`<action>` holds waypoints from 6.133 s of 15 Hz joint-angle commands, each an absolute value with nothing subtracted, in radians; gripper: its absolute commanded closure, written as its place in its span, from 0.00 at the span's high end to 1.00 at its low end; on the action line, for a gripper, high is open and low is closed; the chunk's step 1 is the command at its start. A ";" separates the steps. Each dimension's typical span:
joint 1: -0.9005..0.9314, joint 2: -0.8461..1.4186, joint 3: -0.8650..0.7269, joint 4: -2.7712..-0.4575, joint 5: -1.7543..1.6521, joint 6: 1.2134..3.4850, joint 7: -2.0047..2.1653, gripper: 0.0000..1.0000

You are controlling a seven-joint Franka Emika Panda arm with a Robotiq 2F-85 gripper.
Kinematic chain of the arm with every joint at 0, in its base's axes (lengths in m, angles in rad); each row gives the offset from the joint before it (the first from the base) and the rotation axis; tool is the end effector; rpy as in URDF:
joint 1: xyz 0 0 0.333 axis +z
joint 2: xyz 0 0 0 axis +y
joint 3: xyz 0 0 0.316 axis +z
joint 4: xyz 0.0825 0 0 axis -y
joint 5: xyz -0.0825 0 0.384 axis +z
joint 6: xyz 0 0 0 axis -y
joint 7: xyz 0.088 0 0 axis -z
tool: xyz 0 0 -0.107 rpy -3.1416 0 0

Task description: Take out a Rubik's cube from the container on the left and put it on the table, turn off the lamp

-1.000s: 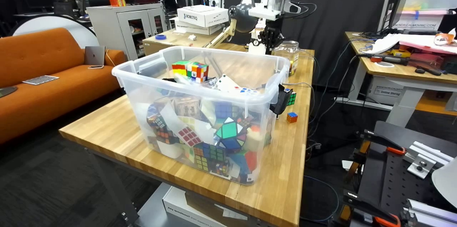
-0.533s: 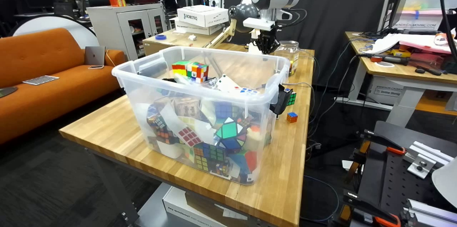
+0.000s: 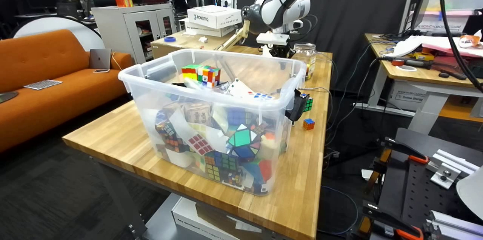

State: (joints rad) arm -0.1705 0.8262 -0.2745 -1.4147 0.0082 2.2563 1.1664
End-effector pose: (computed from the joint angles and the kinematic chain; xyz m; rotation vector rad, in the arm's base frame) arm 0.6779 -0.2781 0.2231 2.1472 -2.0553 0.1615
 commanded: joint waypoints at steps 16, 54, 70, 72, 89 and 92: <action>-0.152 0.969 -0.300 -1.290 -0.073 2.298 1.109 0.00; -0.202 1.106 -0.271 -1.138 -0.044 2.180 0.832 0.00; -0.233 1.280 -0.282 -0.881 -0.030 2.073 0.828 0.00; -0.242 1.298 -0.283 -0.843 -0.032 2.050 0.828 0.00; -0.289 1.394 -0.279 -0.631 -0.034 1.936 0.821 0.00; -0.292 1.399 -0.277 -0.620 -0.034 1.922 0.817 0.00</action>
